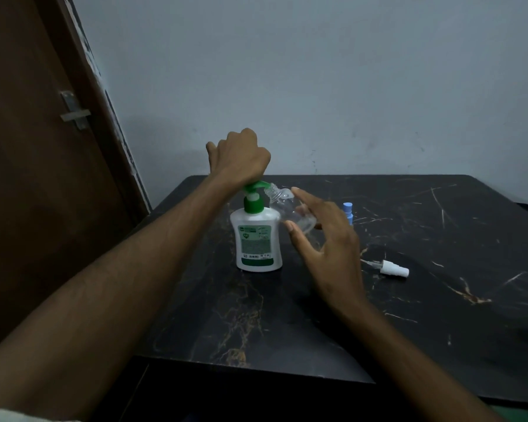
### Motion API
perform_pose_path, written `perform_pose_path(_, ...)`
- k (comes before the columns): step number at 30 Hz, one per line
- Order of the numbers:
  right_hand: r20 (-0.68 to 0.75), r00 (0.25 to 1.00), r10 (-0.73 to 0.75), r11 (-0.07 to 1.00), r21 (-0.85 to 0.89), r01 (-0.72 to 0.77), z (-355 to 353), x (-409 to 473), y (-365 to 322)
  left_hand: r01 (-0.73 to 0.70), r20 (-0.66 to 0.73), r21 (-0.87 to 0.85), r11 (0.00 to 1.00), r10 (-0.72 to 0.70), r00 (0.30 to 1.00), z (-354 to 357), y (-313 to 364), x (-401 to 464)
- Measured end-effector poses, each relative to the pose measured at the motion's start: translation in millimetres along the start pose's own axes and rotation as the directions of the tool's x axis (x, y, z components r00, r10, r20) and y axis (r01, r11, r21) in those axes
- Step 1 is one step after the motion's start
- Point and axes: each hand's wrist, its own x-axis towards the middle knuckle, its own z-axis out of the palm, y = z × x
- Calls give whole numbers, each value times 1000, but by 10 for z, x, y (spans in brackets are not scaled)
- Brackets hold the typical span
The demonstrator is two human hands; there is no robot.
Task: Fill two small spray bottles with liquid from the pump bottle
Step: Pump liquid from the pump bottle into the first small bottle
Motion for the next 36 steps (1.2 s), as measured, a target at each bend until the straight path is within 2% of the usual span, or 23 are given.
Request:
perform_pose_path(9,-5,999,46,999,23,-46,-12,-5,-11,-33,-1,20,999,33,999,60,1,21)
perform_pose_path(36,-4,999,36,998,53,-35,-46,-36,12,-34,-38,2,999,34,999,32,-7,-14)
